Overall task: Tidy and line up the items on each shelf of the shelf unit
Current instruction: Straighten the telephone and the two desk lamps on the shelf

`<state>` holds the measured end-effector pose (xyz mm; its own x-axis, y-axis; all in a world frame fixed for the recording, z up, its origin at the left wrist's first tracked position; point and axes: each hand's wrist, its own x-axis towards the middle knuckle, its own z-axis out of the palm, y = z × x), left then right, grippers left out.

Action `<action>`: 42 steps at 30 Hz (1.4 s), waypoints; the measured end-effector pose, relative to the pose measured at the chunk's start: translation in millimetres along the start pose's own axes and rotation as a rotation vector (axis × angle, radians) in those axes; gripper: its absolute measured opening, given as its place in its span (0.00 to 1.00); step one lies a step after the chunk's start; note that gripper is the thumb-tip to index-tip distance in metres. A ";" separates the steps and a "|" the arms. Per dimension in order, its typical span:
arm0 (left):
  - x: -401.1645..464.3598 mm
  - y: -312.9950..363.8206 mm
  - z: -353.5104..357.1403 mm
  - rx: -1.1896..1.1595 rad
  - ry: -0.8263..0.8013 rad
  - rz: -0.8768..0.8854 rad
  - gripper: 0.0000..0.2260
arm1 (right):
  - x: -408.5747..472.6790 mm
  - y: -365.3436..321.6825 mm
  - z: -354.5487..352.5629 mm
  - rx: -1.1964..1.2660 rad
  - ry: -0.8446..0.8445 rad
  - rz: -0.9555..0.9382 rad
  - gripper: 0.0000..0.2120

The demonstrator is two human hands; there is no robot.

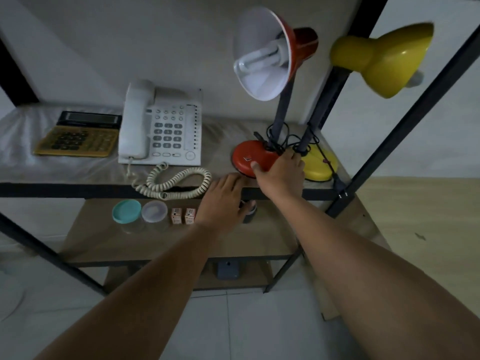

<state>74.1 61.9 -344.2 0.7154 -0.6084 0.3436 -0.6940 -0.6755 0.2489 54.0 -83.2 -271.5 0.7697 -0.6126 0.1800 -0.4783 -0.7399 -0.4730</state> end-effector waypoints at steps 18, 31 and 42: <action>2.3 -23.9 24.1 0.270 0.122 -0.044 0.29 | 45.4 5.5 37.2 0.146 -0.141 -0.136 0.50; -1.2 -21.4 27.2 0.232 0.178 -0.062 0.27 | 49.7 -10.2 47.0 0.020 -0.219 -0.189 0.52; -0.9 -21.9 29.3 0.226 0.178 -0.076 0.26 | 51.4 -15.1 55.6 0.146 -0.272 -0.244 0.52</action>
<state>91.0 65.1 -376.5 0.7255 -0.4835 0.4897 -0.5891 -0.8042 0.0788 124.3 -88.1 -303.1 0.9468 -0.3126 0.0762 -0.2170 -0.7953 -0.5660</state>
